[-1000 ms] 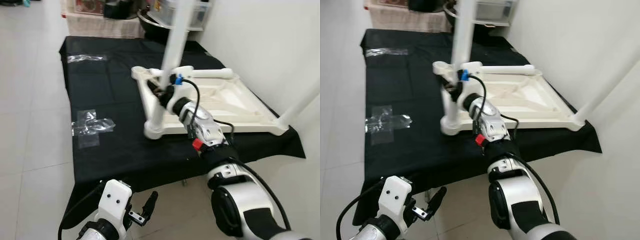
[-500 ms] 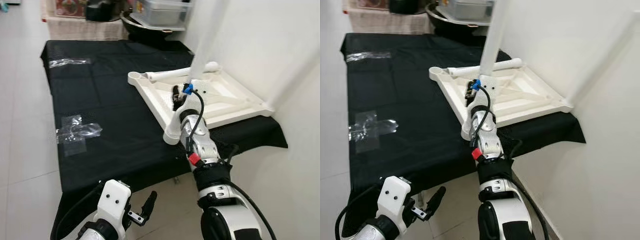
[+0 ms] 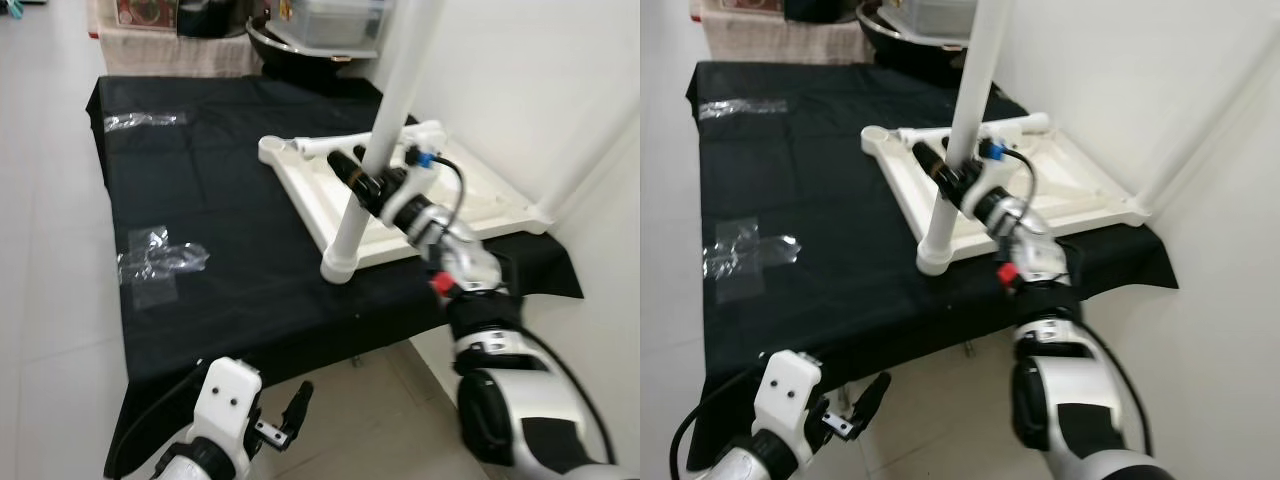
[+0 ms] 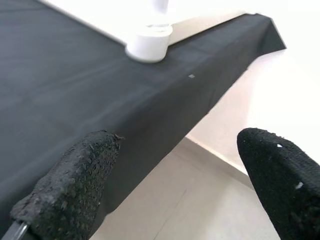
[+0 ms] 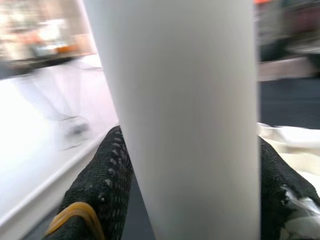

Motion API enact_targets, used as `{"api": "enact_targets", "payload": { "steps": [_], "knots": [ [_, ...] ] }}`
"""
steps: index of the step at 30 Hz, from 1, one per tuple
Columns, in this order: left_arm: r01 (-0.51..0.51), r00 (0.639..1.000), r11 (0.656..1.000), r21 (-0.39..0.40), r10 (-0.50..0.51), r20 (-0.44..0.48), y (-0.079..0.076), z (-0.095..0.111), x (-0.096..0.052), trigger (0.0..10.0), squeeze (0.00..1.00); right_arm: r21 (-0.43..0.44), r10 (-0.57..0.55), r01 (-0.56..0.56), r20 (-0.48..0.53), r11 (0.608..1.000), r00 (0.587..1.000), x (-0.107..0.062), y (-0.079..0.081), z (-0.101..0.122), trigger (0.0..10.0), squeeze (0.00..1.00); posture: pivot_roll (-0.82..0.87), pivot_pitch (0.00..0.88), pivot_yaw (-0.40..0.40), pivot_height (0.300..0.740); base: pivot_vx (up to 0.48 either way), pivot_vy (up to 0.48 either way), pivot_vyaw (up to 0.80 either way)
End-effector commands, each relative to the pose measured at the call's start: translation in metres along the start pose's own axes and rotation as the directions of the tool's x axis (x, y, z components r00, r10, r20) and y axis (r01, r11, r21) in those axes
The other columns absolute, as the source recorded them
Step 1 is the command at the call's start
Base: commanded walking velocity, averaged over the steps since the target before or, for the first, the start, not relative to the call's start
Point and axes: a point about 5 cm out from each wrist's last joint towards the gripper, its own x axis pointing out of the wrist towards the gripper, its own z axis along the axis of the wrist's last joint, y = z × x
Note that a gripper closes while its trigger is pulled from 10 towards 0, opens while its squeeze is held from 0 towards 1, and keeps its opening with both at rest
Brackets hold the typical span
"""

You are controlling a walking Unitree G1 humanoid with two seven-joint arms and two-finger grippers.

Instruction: Building children table

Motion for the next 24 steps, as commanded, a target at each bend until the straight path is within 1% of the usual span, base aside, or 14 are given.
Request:
{"api": "enact_targets", "payload": {
  "steps": [1, 4, 11, 12, 13, 15, 16, 18, 19, 20, 21, 22, 23, 24],
  "knots": [
    [0.013, 1.000, 1.000, -0.015, -0.013, -0.011, -0.002, -0.003, 0.000, 10.0, 0.00, 0.049, 0.220, -0.217, -0.067, 0.975, 0.973, 0.002, 0.018, -0.015, 10.0, 0.00, 0.15, 0.102, -0.195, 0.740, 0.000, 0.000, 0.00],
    [0.014, 1.000, 1.000, -0.015, -0.014, -0.010, -0.003, -0.002, 0.000, 10.0, 0.00, 0.061, 0.402, -0.397, -0.132, 0.916, 0.906, 0.004, 0.033, -0.022, 10.0, 0.00, 0.16, 0.102, -0.196, 0.740, 0.000, 0.000, 0.00],
    [0.014, 1.000, 1.000, -0.017, -0.014, -0.013, -0.004, -0.003, -0.001, 10.0, 0.00, 0.017, 0.446, -0.451, -0.179, 0.893, 0.877, 0.022, 0.044, -0.026, 10.0, 0.00, 0.17, 0.095, -0.199, 0.740, 0.000, 0.000, 0.00],
    [0.015, 1.000, 1.000, -0.016, -0.015, -0.013, -0.004, -0.003, -0.002, 10.0, 0.00, -0.019, 0.423, -0.434, -0.184, 0.901, 0.887, 0.028, 0.044, -0.025, 3.8, 0.00, 0.17, 0.090, -0.202, 0.740, 0.000, 0.000, 0.00],
    [0.016, 1.000, 1.000, -0.016, -0.016, -0.014, -0.005, -0.003, -0.002, 10.0, 0.00, -0.046, 0.390, -0.403, -0.176, 0.914, 0.904, 0.034, 0.045, -0.023, 0.0, 0.00, 0.17, 0.089, -0.202, 0.740, 0.000, 0.000, 0.00],
    [0.016, 1.000, 1.000, -0.016, -0.016, -0.015, -0.005, -0.003, -0.002, 10.0, 0.00, -0.053, 0.379, -0.392, -0.169, 0.918, 0.910, 0.037, 0.045, -0.022, 0.0, 0.00, 0.17, 0.089, -0.202, 0.740, 0.000, 0.000, 0.00],
    [0.015, 1.000, 1.000, -0.016, -0.016, -0.017, -0.005, -0.004, -0.002, 10.0, 0.00, -0.090, 0.265, -0.278, -0.131, 0.956, 0.955, 0.044, 0.040, -0.016, 0.0, 0.00, 0.17, 0.088, -0.204, 0.740, 0.000, 0.000, 0.00],
    [0.016, 1.000, 1.000, -0.018, -0.016, -0.018, -0.005, -0.004, -0.003, 10.0, 0.00, -0.128, 0.054, -0.061, -0.057, 0.990, 0.997, 0.052, 0.031, -0.008, 0.0, 0.00, 0.17, 0.088, -0.203, 0.740, 0.000, 0.000, 0.00],
    [0.016, 1.000, 1.000, -0.018, -0.017, -0.018, -0.005, -0.004, -0.002, 10.0, 0.00, -0.136, -0.026, 0.022, -0.028, 0.991, 0.999, 0.053, 0.028, -0.005, 0.0, 0.00, 0.17, 0.088, -0.203, 0.740, 0.000, 0.000, 0.00],
    [0.016, 1.000, 1.000, -0.019, -0.017, -0.019, -0.005, -0.004, -0.002, 10.0, 0.00, -0.122, -0.102, 0.098, -0.026, 0.988, 0.994, 0.053, 0.024, -0.005, 0.0, 0.00, 0.16, 0.093, -0.205, 0.740, 0.000, 0.000, 0.00],
    [0.016, 1.000, 1.000, -0.019, -0.017, -0.019, -0.005, -0.004, -0.002, 10.0, 0.00, -0.122, -0.102, 0.098, -0.026, 0.988, 0.994, 0.053, 0.024, -0.005, 0.0, 0.00, 0.16, 0.093, -0.205, 0.740, 0.000, 0.000, 0.00],
    [0.017, 1.000, 1.000, -0.019, -0.017, -0.019, -0.004, -0.004, -0.002, 10.0, 0.00, -0.131, -0.327, 0.321, -0.034, 0.938, 0.944, 0.048, 0.014, -0.012, 0.0, 0.00, 0.16, 0.095, -0.205, 0.740, 0.000, 0.000, 0.00],
    [0.017, 1.000, 1.000, -0.019, -0.017, -0.019, -0.004, -0.004, -0.002, 10.0, 0.00, -0.131, -0.327, 0.321, -0.034, 0.938, 0.944, 0.048, 0.014, -0.012, 0.0, 0.00, 0.16, 0.095, -0.205, 0.740, 0.000, 0.000, 0.00],
    [0.017, 1.000, 1.000, -0.019, -0.017, -0.019, -0.004, -0.004, -0.002, 10.0, 0.00, -0.131, -0.412, 0.405, -0.036, 0.905, 0.910, 0.045, 0.010, -0.016, 0.0, 0.00, 0.16, 0.095, -0.205, 0.740, 0.000, 0.000, 0.00]
  ]
}}
